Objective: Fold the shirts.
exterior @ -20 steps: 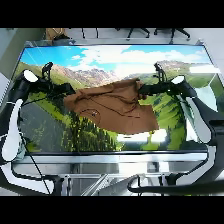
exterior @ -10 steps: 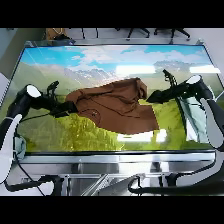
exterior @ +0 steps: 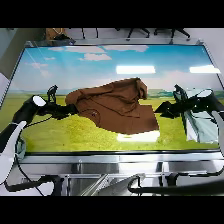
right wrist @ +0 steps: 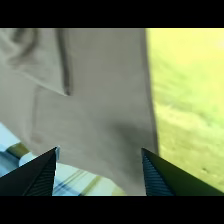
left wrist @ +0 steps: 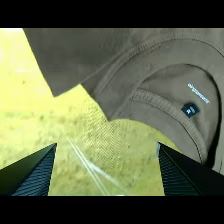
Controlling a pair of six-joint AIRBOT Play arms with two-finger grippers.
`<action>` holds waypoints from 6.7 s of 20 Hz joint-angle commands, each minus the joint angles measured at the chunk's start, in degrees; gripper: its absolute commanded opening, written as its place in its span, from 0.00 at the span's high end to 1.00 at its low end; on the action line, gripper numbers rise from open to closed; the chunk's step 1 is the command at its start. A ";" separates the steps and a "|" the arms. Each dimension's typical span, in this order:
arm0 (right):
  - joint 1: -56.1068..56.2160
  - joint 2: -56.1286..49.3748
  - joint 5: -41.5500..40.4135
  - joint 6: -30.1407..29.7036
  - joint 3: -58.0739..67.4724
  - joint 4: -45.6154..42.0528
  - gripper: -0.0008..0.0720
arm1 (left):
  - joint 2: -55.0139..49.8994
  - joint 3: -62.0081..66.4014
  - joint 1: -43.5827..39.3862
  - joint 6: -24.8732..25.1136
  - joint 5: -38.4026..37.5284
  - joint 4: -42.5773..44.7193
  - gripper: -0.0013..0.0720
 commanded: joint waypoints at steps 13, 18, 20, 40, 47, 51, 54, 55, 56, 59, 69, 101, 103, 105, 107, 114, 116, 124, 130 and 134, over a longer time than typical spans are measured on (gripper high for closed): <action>8.41 -5.22 -6.38 -3.06 -5.46 2.93 0.47 | -11.98 10.60 -3.87 0.02 0.63 -0.92 0.96; 10.43 -2.19 -2.86 -10.82 -3.52 19.04 0.96 | -8.98 19.67 -4.44 0.61 -8.44 -0.92 0.96; 9.55 2.54 0.35 -11.15 1.31 23.39 0.96 | -3.32 24.68 -4.87 0.63 -11.08 -0.92 0.96; -8.96 22.49 -14.58 -6.67 58.62 27.58 0.96 | 41.75 45.09 -4.81 -1.46 -11.43 4.07 0.96; 7.34 0.20 -4.22 -9.68 50.38 29.14 0.96 | 26.36 27.08 -4.81 1.27 -11.23 4.15 0.96; 23.96 -16.11 -12.13 -9.73 48.89 12.66 0.96 | 10.64 20.11 -0.17 5.46 -8.76 4.13 0.96; 29.33 -26.53 -20.76 -9.73 48.89 12.55 0.96 | -1.46 20.48 5.44 7.61 -8.28 4.02 0.96; 30.14 -28.79 -22.95 -9.75 48.92 12.55 0.96 | -5.07 21.68 7.15 8.31 -8.46 3.91 0.96; 30.69 -30.42 -24.44 -9.73 48.92 12.55 0.96 | -8.61 23.26 8.66 8.85 -8.57 3.91 0.96; 30.34 -32.15 -24.96 -9.68 48.92 12.50 0.81 | -16.39 28.55 11.54 9.25 -8.81 3.87 0.96; 15.58 -15.72 0.90 9.53 48.87 -3.02 0.60 | -24.83 47.80 13.53 11.08 -26.08 4.07 0.03; 2.19 -6.91 -23.74 -10.19 4.04 17.88 0.96 | -8.61 9.75 24.33 14.45 -30.38 -7.85 0.96; 3.76 -12.70 -23.43 -10.12 15.04 18.91 0.96 | -5.18 3.37 24.22 14.08 -29.09 -7.89 0.96; 6.10 -18.93 -21.46 -9.51 24.96 19.26 0.96 | -1.86 -2.99 24.22 13.46 -26.38 -7.98 0.96; 9.29 -24.92 -18.86 -8.63 32.63 19.28 0.96 | 0.87 -7.17 24.22 13.53 -22.73 -8.04 0.96; 8.81 -24.63 -13.05 -7.02 34.86 19.67 0.46 | 1.92 -1.42 24.35 13.77 -24.11 -7.74 0.91; 4.83 -22.10 -5.20 -5.46 34.82 19.63 0.46 | 1.92 0.57 24.35 13.51 -27.74 -6.08 0.07; -5.38 -7.39 8.50 -0.92 15.10 10.21 0.49 | 1.92 -9.88 24.35 13.49 -24.50 -5.31 0.07; -0.55 16.59 -1.64 -0.94 -15.06 8.44 0.49 | 1.92 -8.24 24.35 13.49 -23.39 -5.33 0.07; 3.89 19.74 -13.49 -0.92 -24.15 8.66 0.49 | 1.73 -7.69 24.30 13.49 -21.27 -5.35 0.07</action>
